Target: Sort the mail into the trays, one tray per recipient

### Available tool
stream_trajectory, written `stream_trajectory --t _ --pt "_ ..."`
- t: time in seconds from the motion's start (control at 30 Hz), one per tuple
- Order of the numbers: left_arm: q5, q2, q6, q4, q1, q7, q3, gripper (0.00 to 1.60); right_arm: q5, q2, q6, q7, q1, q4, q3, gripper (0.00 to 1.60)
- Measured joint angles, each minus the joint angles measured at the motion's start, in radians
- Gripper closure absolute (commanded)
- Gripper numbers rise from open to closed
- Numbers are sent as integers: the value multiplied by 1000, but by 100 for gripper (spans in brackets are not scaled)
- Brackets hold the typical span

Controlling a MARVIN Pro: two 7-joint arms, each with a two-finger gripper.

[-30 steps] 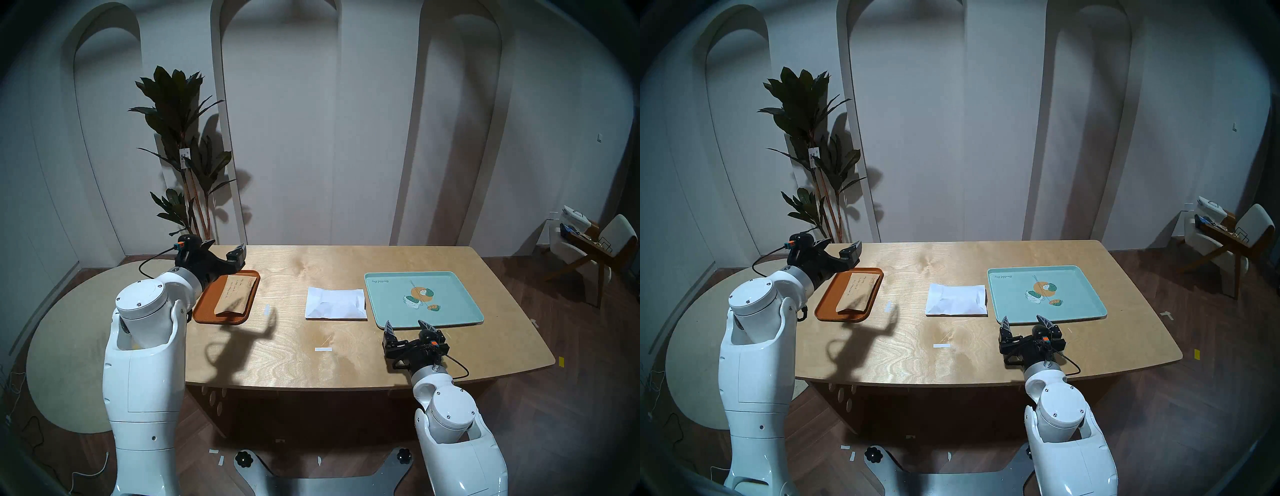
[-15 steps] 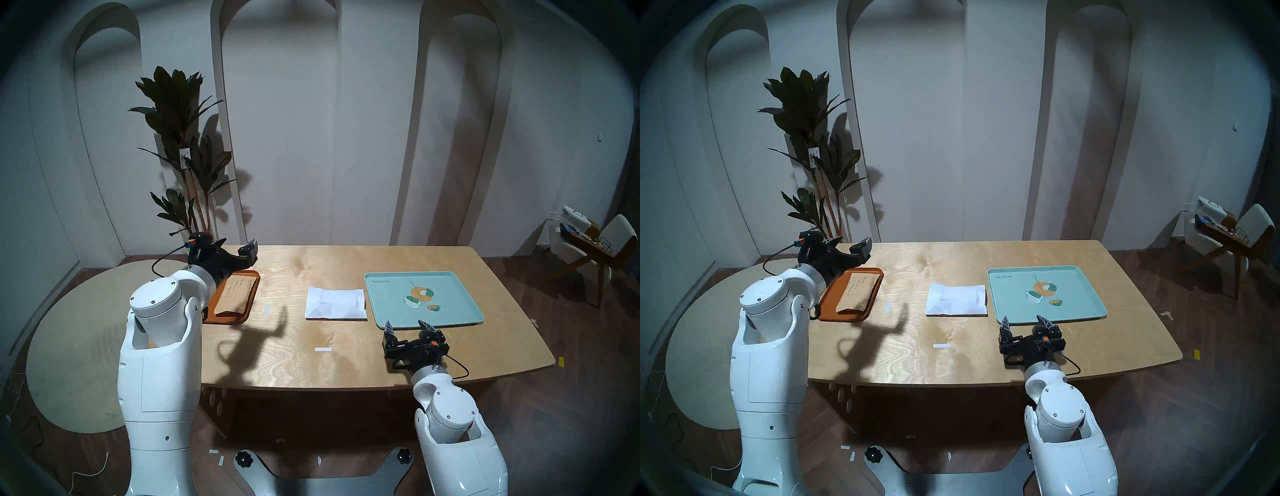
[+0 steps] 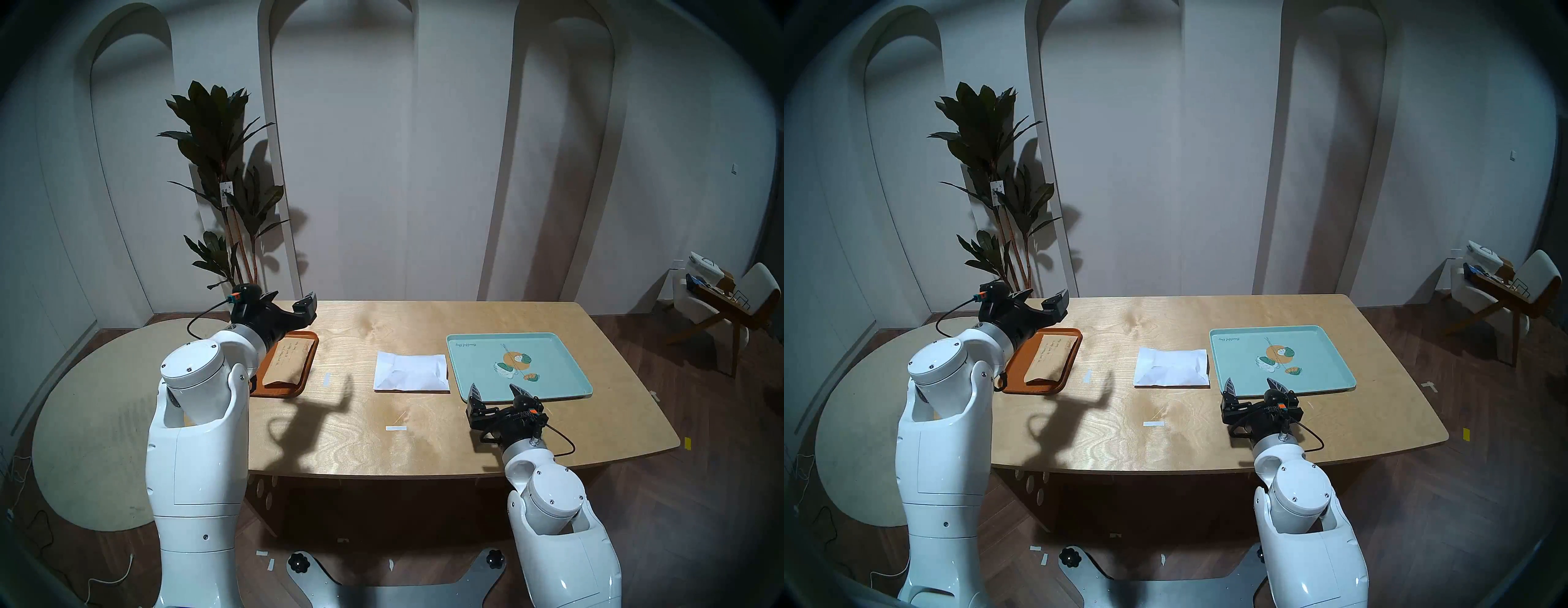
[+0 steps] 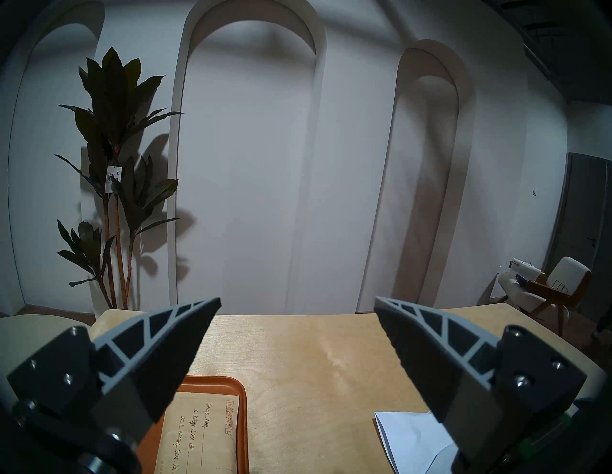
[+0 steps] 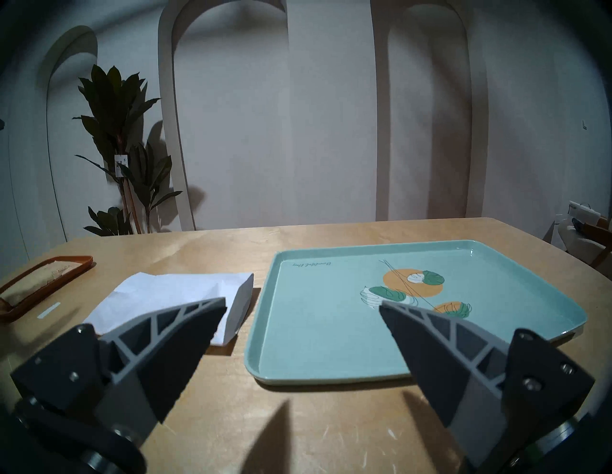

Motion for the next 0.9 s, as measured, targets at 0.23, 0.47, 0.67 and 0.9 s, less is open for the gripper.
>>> stream_trajectory --t 0.23,0.47,0.67,0.9 --pt "-4 6 0 0 0 0 2 0 148 -11 95 7 59 -19 -17 0" --pt "-9 11 0 0 0 0 4 0 359 -18 222 2 106 -34 -28 0" --pt "-13 14 0 0 0 2 6 0 549 -22 329 -46 121 -55 -25 0" --pt "-16 18 -1 0 0 4 8 0 760 -25 401 -125 93 -92 -8 0"
